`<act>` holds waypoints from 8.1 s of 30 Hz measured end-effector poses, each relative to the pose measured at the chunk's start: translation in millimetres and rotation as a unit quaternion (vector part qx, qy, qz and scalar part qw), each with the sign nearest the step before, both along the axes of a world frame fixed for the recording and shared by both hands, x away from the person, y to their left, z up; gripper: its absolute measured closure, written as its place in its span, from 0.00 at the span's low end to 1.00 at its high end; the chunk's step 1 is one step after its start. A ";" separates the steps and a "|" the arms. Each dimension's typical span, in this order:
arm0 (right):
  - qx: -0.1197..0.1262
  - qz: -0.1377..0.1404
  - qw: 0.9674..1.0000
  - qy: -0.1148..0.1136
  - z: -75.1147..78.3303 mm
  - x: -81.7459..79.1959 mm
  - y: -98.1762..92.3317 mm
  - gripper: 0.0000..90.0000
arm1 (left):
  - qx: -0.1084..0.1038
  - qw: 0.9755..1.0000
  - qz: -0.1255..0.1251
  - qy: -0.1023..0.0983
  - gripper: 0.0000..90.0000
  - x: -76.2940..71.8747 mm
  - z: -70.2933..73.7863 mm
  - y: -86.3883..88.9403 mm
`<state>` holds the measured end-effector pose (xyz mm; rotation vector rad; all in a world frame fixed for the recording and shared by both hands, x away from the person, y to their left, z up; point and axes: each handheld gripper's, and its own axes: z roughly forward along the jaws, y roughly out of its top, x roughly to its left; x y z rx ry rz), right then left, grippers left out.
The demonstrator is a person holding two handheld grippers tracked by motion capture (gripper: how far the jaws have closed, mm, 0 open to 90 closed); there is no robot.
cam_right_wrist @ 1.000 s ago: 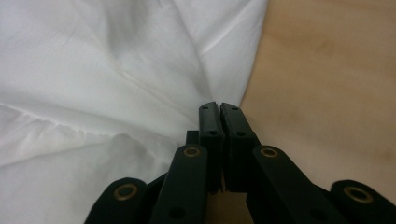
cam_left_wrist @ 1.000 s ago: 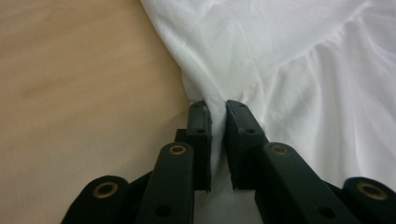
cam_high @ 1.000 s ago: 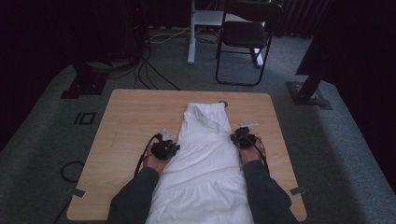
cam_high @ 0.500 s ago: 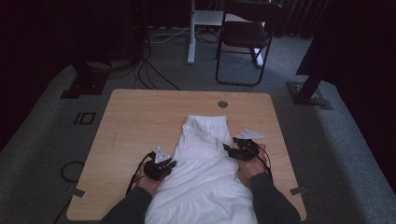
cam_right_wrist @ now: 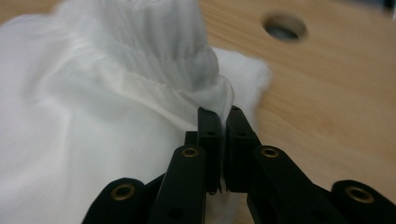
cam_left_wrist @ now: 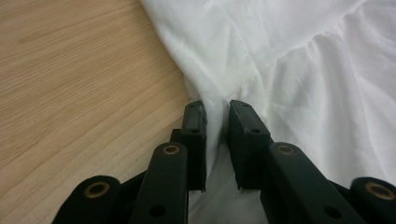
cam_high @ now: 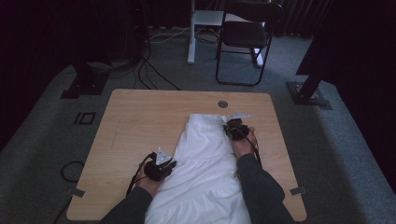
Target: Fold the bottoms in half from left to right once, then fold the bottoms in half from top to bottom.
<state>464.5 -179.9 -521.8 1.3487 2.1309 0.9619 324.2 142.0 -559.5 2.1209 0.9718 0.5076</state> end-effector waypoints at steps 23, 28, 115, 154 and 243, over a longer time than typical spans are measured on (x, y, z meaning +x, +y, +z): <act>0.044 -0.010 0.999 0.026 -17.3 9.0 2.4 0.45 | 0.002 1.000 -0.010 -0.002 0.85 -19.7 -0.7 -3.6; 0.042 -0.021 0.998 0.039 -31.1 11.9 2.4 0.47 | 0.002 1.000 0.011 0.006 0.63 -5.6 13.2 2.9; 0.018 0.026 0.998 0.061 -25.3 14.8 27.5 0.90 | -0.029 0.996 0.030 0.078 0.84 149.5 12.7 -64.8; 0.116 0.093 0.983 -0.110 153.1 -17.5 8.1 0.92 | -0.088 0.991 -0.032 -0.093 0.94 124.3 196.2 -25.4; 0.015 0.075 0.991 0.107 -12.9 25.1 62.4 0.93 | 0.048 0.995 0.030 0.084 0.94 153.4 31.9 -22.7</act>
